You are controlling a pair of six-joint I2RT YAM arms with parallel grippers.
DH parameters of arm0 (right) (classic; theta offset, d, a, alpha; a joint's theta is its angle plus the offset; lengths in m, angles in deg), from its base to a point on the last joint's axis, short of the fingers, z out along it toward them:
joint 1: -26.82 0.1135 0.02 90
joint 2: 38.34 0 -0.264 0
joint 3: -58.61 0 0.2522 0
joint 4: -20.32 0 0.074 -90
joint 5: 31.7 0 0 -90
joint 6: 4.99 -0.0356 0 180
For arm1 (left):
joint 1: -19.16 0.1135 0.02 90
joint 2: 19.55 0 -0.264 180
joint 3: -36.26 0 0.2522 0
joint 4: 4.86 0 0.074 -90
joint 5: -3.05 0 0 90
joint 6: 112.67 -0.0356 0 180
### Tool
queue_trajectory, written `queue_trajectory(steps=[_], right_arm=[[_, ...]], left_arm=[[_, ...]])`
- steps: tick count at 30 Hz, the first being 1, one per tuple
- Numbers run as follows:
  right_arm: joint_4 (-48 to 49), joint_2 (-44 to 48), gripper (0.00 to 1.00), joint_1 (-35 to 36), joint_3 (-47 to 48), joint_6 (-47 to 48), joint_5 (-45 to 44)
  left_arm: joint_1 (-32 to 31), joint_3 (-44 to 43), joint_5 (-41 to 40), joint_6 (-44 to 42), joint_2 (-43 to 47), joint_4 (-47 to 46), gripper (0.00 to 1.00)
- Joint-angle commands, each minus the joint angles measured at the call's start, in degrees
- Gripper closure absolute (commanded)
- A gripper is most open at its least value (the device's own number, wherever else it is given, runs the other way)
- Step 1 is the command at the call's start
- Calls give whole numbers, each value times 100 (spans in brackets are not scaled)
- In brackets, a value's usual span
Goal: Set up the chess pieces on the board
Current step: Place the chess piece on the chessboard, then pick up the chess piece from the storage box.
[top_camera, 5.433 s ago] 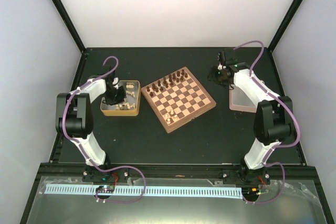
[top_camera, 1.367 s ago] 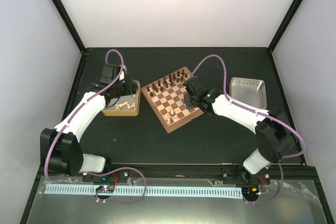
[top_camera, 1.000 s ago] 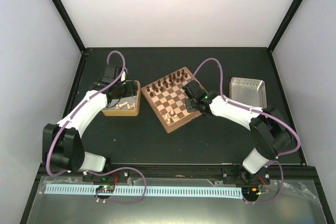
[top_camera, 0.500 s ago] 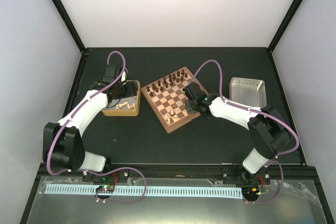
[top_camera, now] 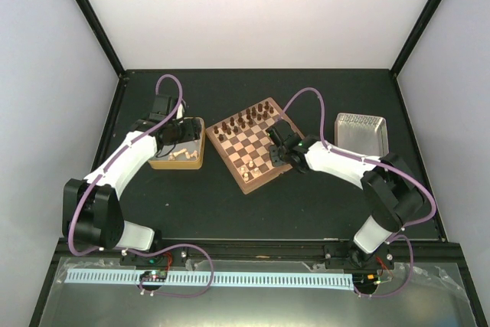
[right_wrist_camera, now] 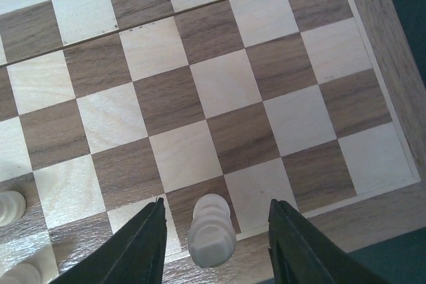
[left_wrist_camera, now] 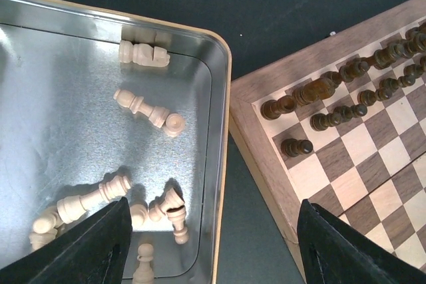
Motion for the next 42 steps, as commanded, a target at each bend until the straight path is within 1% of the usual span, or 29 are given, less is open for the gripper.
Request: queue_trajectory(steps=[1,5,9,11,13,17,23,24,28,32,37,39,42], right_arm=[[-111,194,54,34,202,-126,-41],[-290,372,49,21,520,-246,-73],[-395,514,49,-119,749,-432,-8],[-370,567,49,-206,784,-467,59],[-326,579,49,-301,786,-459,109],[-283,484,49,-392,784,-378,215],[-196,333,51,-443,833,-369,233],[-182,310,51,-454,845,-382,246],[-193,241,53,-449,899,-379,243],[-205,184,54,-452,913,-286,179],[-234,162,56,-448,902,-239,189],[-223,169,57,-450,885,-266,246],[-221,171,58,-452,897,-282,291]], left_arm=[[83,-82,-63,204,-48,51,30],[147,-82,-65,306,-140,125,29],[246,-102,-29,447,-391,210,29],[292,-140,-4,547,-596,246,30],[329,-209,17,603,-831,229,35],[423,-463,144,662,-1311,73,50],[479,-1051,346,657,-1931,-94,57],[489,-1170,310,660,-2022,-54,59],[481,-1558,256,668,-2447,168,72],[469,-1643,318,682,-2641,233,74],[468,-1606,342,664,-2745,321,72],[474,-1594,425,654,-2792,298,74],[476,-1611,527,645,-2855,308,80]])
